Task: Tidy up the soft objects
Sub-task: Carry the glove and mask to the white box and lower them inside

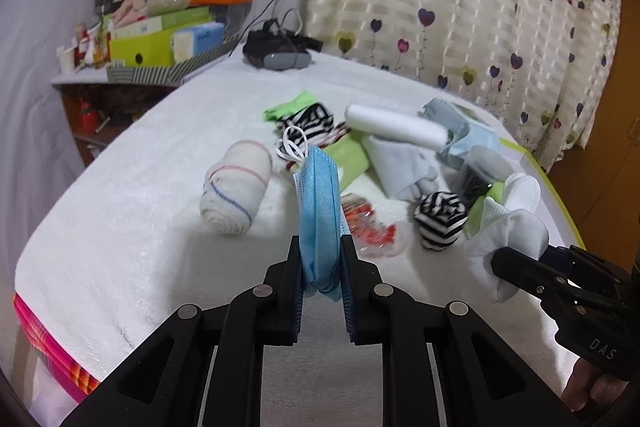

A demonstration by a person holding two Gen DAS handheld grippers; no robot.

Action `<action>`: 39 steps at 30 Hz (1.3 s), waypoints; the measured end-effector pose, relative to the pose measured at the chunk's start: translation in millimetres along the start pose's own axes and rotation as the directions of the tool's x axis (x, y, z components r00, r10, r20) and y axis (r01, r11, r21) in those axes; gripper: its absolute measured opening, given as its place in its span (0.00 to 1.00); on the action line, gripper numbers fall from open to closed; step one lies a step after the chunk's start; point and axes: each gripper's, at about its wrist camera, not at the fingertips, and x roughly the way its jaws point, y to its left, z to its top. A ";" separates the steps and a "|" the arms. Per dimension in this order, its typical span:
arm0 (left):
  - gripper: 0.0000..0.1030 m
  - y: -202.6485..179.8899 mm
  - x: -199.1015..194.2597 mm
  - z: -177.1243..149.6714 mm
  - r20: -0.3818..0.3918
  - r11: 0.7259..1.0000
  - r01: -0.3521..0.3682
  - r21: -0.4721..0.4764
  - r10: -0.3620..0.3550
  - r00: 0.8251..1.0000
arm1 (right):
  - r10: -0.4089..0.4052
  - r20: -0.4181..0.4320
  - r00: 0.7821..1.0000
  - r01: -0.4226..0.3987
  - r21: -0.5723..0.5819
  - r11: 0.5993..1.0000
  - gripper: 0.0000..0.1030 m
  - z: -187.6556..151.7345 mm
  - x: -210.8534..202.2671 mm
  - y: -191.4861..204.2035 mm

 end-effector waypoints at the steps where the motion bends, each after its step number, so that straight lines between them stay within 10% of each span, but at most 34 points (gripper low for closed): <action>1: 0.15 -2.5 -3.4 1.2 0.008 1.000 0.002 0.006 -0.002 1.000 | -0.002 0.008 1.000 0.002 -0.002 1.000 0.37 1.1 -2.9 0.1; 27: 0.15 -118.3 -4.1 22.9 0.027 0.967 0.162 0.194 -0.170 0.985 | -0.146 0.130 0.981 0.130 0.128 0.983 0.37 1.6 -69.6 -79.0; 39: 0.15 -190.2 19.2 26.3 -0.040 0.912 0.310 0.270 -0.311 0.950 | -0.270 0.111 0.956 0.236 0.246 0.940 0.37 -5.9 -84.7 -146.9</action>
